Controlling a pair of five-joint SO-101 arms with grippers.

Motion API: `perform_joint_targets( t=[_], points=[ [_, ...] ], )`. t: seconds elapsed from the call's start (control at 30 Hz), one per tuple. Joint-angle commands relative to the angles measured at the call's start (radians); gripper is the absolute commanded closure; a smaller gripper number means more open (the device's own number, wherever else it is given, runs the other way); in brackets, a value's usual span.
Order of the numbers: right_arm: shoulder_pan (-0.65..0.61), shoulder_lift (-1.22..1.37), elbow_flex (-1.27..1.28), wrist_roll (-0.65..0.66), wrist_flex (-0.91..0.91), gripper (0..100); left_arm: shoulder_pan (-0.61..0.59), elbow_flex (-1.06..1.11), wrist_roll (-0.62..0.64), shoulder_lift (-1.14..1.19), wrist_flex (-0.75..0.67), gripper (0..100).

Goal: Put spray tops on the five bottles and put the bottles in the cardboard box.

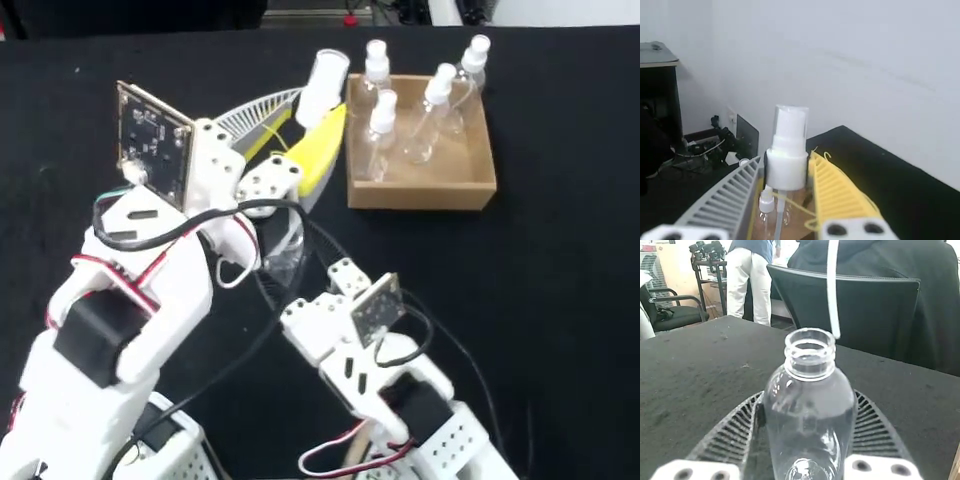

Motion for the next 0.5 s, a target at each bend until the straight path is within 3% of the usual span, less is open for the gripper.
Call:
perform_joint_targets(
  t=[0.0, 0.27, 0.47],
  points=[
    [-0.006, -0.119, -0.012, -0.002, 0.003, 83.6, 0.012, -0.127, 0.021, -0.014, -0.012, 93],
    [-0.006, -0.119, -0.012, -0.002, 0.003, 83.6, 0.010, -0.133, 0.017, -0.012, 0.167, 93],
    [-0.005, -0.119, -0.010, -0.006, 0.003, 83.6, 0.012, -0.139, 0.021, -0.014, 0.176, 93]
  ],
)
